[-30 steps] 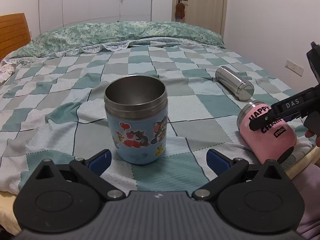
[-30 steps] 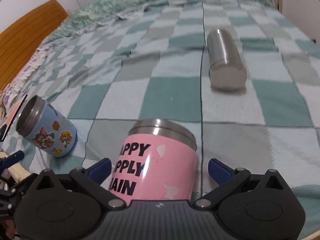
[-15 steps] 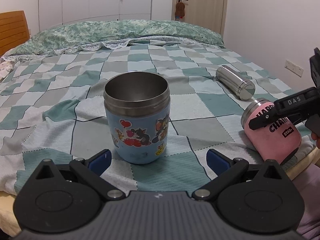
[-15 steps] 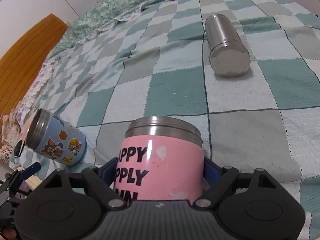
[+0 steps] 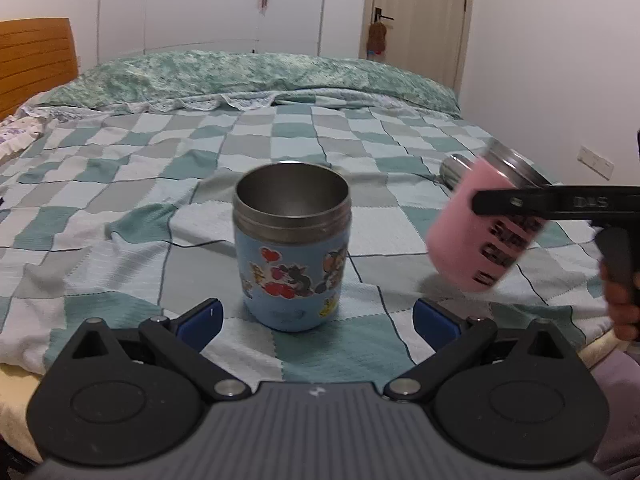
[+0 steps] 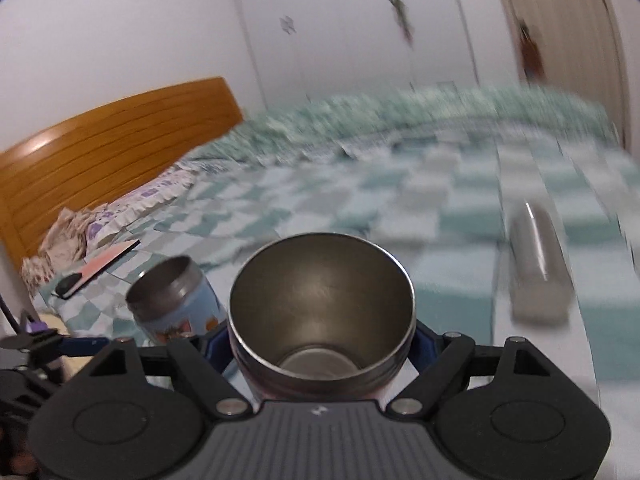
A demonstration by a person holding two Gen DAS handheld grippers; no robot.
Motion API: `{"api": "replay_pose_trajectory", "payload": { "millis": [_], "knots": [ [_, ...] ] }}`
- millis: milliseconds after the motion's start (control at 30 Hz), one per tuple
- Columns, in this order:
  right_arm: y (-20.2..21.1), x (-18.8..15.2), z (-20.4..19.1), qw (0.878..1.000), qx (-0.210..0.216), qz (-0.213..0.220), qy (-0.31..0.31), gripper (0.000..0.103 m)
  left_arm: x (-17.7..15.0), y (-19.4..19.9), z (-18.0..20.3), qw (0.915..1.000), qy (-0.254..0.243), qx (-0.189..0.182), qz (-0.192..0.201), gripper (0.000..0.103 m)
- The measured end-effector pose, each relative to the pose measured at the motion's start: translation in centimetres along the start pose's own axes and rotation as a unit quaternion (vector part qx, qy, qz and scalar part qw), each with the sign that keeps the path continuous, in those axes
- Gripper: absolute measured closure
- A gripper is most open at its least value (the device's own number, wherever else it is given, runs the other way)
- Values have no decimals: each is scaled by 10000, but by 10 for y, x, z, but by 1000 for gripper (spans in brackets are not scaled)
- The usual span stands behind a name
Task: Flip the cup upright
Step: 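Rotate the pink cup upright with the right tool and lower it beside the blue cup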
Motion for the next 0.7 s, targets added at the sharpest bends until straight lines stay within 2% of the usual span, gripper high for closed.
{"api": "replay_pose_trajectory", "payload": {
  "millis": [167, 333, 367, 433, 533, 700],
  "knots": [
    [-30, 11, -33, 9967, 67, 338, 741, 20, 2, 7, -8, 9998, 133, 137, 107, 0],
    [-68, -9, -53, 9896, -233, -8, 1422, 20, 0, 11, -13, 9991, 304, 245, 187, 0],
    [-75, -16, -53, 9889, -283, -141, 1455, 20, 0, 10, -14, 9990, 314, 260, 191, 0],
    [-76, -22, -54, 9875, -304, 6, 1544, 20, -2, 11, -15, 9989, 333, 288, 185, 0],
    [-75, -22, -51, 9904, -319, -7, 1341, 20, -5, 10, -16, 9987, 367, 320, 166, 0],
    [-69, -23, -50, 9902, -274, -18, 1368, 17, -6, 12, -13, 9983, 378, 381, 234, 0]
  ]
}}
Point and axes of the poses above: each gripper's, at about its wrist camera, not at the fingertips, and y roughly against the way its jaws point, z to its right, x to its top, the point moved 7 cm from there along -y, roughly the way its jaws point, and after that the axes turned 9 degrees about x, right-handed, at the moved point
